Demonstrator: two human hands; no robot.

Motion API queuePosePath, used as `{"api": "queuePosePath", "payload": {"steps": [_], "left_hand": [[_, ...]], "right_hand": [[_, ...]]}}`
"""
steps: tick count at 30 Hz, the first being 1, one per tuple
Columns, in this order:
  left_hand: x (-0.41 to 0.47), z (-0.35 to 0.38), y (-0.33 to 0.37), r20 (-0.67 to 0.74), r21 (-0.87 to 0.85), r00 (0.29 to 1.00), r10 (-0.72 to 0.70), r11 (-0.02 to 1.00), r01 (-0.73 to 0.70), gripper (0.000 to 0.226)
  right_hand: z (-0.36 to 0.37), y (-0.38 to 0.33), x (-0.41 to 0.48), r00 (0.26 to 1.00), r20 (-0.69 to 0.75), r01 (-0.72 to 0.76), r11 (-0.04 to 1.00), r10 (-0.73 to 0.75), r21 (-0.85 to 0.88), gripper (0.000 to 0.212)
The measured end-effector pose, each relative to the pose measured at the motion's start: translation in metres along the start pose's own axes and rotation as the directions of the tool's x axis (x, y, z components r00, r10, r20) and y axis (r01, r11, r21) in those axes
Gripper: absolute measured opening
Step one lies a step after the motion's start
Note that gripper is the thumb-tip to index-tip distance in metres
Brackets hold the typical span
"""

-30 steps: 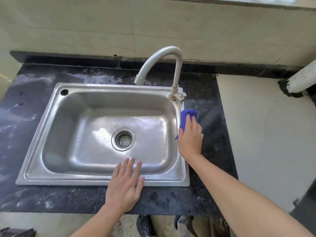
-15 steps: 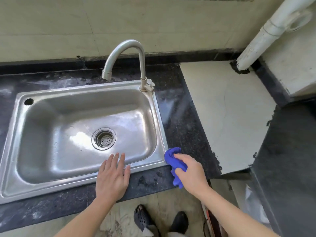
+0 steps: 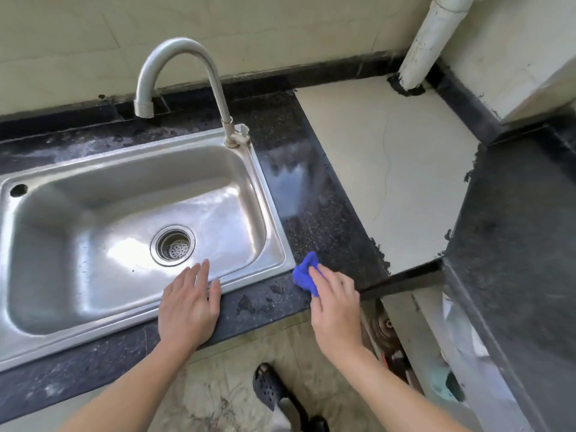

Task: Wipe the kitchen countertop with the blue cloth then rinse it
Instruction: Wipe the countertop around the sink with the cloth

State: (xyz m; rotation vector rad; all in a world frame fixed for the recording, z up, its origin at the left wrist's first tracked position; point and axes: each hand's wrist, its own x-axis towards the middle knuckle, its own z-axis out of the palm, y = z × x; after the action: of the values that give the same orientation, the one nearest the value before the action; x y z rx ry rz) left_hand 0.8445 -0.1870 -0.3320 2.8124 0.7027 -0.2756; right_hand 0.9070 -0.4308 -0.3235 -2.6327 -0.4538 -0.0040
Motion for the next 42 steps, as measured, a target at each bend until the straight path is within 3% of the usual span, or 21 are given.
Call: {"api": "queuePosePath", "payload": {"steps": [2, 3, 4, 6, 7, 9, 11, 13, 17, 20, 22, 24, 26, 28, 31, 34, 36, 38, 39, 41, 42], "left_hand": [[0.0, -0.002, 0.0, -0.003, 0.001, 1.0, 0.007, 1.0, -0.007, 0.07], [-0.001, -0.002, 0.001, -0.006, -0.001, 1.0, 0.013, 1.0, -0.013, 0.07], [0.0, -0.002, 0.001, -0.011, -0.002, 1.0, 0.021, 1.0, -0.021, 0.07], [0.0, -0.002, 0.0, -0.024, -0.002, 0.999, 0.036, 0.999, -0.036, 0.069], [0.0, -0.002, 0.001, -0.03, -0.001, 0.999, 0.041, 0.999, -0.041, 0.069], [0.0, -0.001, -0.001, -0.038, 0.0, 0.998, 0.048, 0.999, -0.048, 0.07], [0.0, 0.0, -0.003, -0.042, 0.0, 0.997, 0.057, 0.998, -0.057, 0.07], [0.0, 0.001, -0.005, -0.048, -0.002, 0.997, 0.066, 0.998, -0.066, 0.066], [0.003, 0.004, -0.006, -0.069, -0.011, 0.993, 0.097, 0.995, -0.098, 0.053], [-0.004, -0.002, -0.02, -0.056, -0.017, 0.963, 0.263, 0.964, -0.265, 0.054], [-0.017, -0.01, -0.039, -0.059, -0.008, 0.931, 0.359, 0.933, -0.36, 0.056], [-0.034, -0.021, -0.07, -0.069, -0.007, 0.931, 0.357, 0.933, -0.359, 0.055], [-0.048, -0.029, -0.112, -0.096, 0.037, 0.942, 0.323, 0.946, -0.321, 0.058], [-0.059, -0.032, -0.159, -0.095, 0.11, 0.956, 0.278, 0.957, -0.267, 0.066], [-0.069, -0.03, -0.214, -0.047, 0.17, 0.985, 0.168, 0.973, -0.157, 0.077], [-0.074, -0.025, -0.23, -0.038, 0.164, 0.995, 0.096, 0.982, -0.088, 0.077], [-0.075, -0.025, -0.228, -0.033, 0.159, 0.994, 0.102, 0.983, -0.095, 0.073], [-0.075, -0.027, -0.228, -0.027, 0.143, 0.995, 0.101, 0.985, -0.096, 0.074], [-0.075, -0.028, -0.228, -0.026, 0.136, 0.995, 0.1, 0.986, -0.096, 0.076], [-0.074, -0.028, -0.23, -0.02, 0.12, 0.994, 0.104, 0.988, -0.101, 0.079], [-0.074, -0.027, -0.231, -0.022, 0.115, 0.994, 0.106, 0.988, -0.103, 0.08]], "right_hand": [[-0.002, -0.018, -0.016, 0.986, 0.15, 0.049, 0.981, -0.078, 0.189, 0.045], [-0.011, -0.022, -0.014, 0.973, 0.226, -0.03, 0.94, -0.052, 0.341, 0.042], [-0.023, -0.022, -0.006, 0.944, 0.328, -0.197, 0.857, 0.035, 0.477, 0.039], [-0.042, -0.004, 0.02, 0.904, 0.37, -0.405, 0.708, 0.215, 0.578, 0.04], [-0.048, 0.011, 0.035, 0.915, 0.27, -0.401, 0.759, 0.3, 0.513, 0.041], [-0.045, 0.033, 0.054, 0.944, 0.003, -0.324, 0.925, 0.33, 0.198, 0.042], [-0.023, 0.027, 0.051, 0.948, -0.119, -0.299, 0.954, 0.294, -0.032, 0.045], [0.005, -0.002, 0.03, 0.955, -0.131, -0.285, 0.949, 0.268, -0.132, 0.051], [0.04, -0.058, -0.008, 0.96, -0.115, -0.271, 0.951, 0.255, -0.152, 0.058], [0.035, -0.075, -0.025, 0.972, -0.025, -0.234, 0.958, 0.234, -0.166, 0.058], [0.023, -0.078, -0.029, 0.98, 0.174, -0.101, 0.995, 0.095, 0.022, 0.052], [0.0, -0.075, -0.017, 0.954, 0.284, -0.187, 0.93, 0.095, 0.317, 0.044], [-0.013, -0.064, 0.003, 0.942, 0.129, -0.334, 0.86, 0.309, 0.386, 0.042], [-0.006, -0.058, 0.014, 0.876, -0.084, -0.453, 0.87, 0.475, 0.195, 0.047], [0.038, -0.087, -0.001, 0.88, -0.176, -0.46, 0.883, 0.44, -0.095, 0.056], [0.072, -0.129, -0.029, 0.944, -0.165, -0.304, 0.947, 0.285, -0.103, 0.06], [0.082, -0.154, -0.05, 0.981, -0.112, -0.165, 0.983, 0.156, -0.08, 0.058], [0.081, -0.173, -0.06, 0.998, 0.056, -0.043, 0.995, 0.038, 0.09, 0.053], [0.073, -0.177, -0.057, 0.986, 0.163, -0.053, 0.967, 0.012, 0.248, 0.049], [0.045, -0.172, -0.044, 0.911, 0.406, -0.291, 0.809, 0.071, 0.511, 0.042], [0.032, -0.161, -0.034, 0.905, 0.399, -0.367, 0.748, 0.149, 0.554, 0.041]]}}
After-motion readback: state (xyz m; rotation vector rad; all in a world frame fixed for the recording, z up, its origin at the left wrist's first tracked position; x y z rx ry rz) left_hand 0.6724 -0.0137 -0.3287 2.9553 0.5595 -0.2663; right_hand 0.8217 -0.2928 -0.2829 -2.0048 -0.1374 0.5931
